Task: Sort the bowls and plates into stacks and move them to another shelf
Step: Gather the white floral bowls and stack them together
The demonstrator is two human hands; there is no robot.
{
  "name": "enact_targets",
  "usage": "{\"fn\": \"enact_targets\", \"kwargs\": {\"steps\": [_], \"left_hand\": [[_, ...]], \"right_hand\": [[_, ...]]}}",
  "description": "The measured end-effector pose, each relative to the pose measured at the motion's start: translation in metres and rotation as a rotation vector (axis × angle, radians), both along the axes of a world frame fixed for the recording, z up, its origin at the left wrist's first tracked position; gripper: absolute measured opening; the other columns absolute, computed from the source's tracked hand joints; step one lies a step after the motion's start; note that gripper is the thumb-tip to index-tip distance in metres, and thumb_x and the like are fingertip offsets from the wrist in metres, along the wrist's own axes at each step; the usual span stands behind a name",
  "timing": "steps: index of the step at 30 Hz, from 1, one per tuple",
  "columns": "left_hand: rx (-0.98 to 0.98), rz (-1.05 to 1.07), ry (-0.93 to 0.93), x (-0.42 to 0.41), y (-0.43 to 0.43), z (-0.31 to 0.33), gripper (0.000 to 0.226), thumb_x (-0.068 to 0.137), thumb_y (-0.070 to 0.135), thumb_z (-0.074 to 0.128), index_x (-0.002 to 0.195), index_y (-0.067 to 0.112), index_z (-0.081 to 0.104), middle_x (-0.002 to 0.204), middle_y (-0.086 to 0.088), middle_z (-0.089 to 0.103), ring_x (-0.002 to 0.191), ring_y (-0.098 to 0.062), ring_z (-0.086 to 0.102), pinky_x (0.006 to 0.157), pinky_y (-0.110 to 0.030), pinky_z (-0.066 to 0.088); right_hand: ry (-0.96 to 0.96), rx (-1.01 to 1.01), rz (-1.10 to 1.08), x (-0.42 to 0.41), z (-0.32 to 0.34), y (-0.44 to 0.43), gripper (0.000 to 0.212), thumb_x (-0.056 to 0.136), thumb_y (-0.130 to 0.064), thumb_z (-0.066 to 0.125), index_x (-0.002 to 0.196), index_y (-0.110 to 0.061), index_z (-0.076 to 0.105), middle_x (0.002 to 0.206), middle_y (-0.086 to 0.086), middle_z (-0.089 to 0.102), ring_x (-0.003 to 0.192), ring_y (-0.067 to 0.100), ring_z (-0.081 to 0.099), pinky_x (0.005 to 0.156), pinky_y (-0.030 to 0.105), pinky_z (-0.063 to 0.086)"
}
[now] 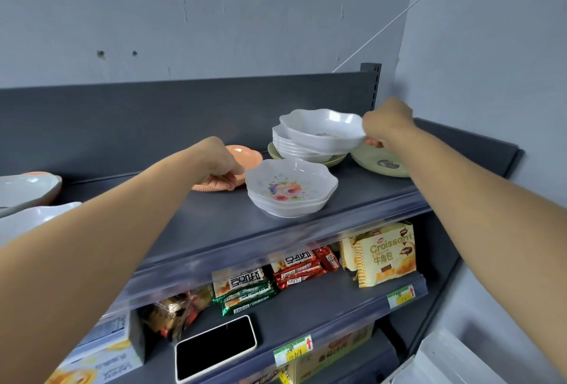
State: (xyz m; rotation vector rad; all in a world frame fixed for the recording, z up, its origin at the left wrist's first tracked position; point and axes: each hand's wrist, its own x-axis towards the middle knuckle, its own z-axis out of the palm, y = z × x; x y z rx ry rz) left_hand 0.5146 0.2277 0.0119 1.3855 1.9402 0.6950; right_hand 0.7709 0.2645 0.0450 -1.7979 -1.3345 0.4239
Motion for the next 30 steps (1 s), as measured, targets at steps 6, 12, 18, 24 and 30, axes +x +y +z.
{"fn": "enact_targets", "kwargs": {"steps": [6,12,18,24,30], "left_hand": [[0.104,-0.012,0.046,-0.028,-0.027,0.020,0.009,0.087,0.003,0.063,0.090,-0.004,0.062,0.066,-0.013,0.060,0.035,-0.014,0.056,0.036,-0.019,0.050],[0.144,-0.006,0.111,-0.071,-0.060,0.023,0.020,0.087,0.001,0.060,0.103,-0.010,0.064,0.068,-0.012,0.059,0.048,-0.017,0.056,0.034,-0.016,0.046],[0.164,0.106,0.229,-0.141,-0.079,0.021,0.015,0.085,0.001,0.062,0.095,-0.009,0.066,0.078,-0.019,0.058,0.062,-0.027,0.058,0.062,-0.029,0.058],[0.076,0.289,0.652,-0.215,-0.112,0.011,0.034,0.078,0.014,0.063,0.050,0.006,0.046,0.049,-0.005,0.048,0.047,-0.020,0.043,0.048,-0.022,0.033],[-0.053,0.312,0.806,-0.248,-0.153,-0.001,0.035,0.073,0.023,0.075,0.064,0.009,0.044,0.064,-0.004,0.049,0.074,-0.029,0.054,0.065,-0.031,0.042]], "right_hand": [[-0.018,-0.080,0.115,-0.044,-0.018,-0.023,0.023,0.088,-0.003,0.046,0.066,-0.003,0.048,0.057,0.014,0.051,0.042,0.022,0.045,0.038,0.023,0.032],[-0.077,-0.153,0.099,-0.058,-0.043,-0.034,0.024,0.087,-0.001,0.048,0.063,-0.005,0.048,0.056,0.013,0.052,0.039,0.020,0.048,0.030,0.016,0.033],[-0.351,-0.127,-0.047,-0.066,-0.046,-0.049,0.011,0.089,-0.001,0.049,0.092,0.001,0.059,0.083,0.016,0.059,0.080,0.033,0.062,0.058,0.027,0.041],[-0.427,0.044,0.056,-0.136,-0.035,-0.061,0.020,0.087,-0.001,0.051,0.105,0.002,0.060,0.111,0.020,0.061,0.102,0.040,0.058,0.073,0.037,0.044],[-0.399,0.025,0.418,-0.221,-0.030,-0.070,0.012,0.078,-0.003,0.052,0.067,-0.008,0.054,0.070,0.010,0.052,0.071,0.031,0.049,0.057,0.027,0.038]]}}
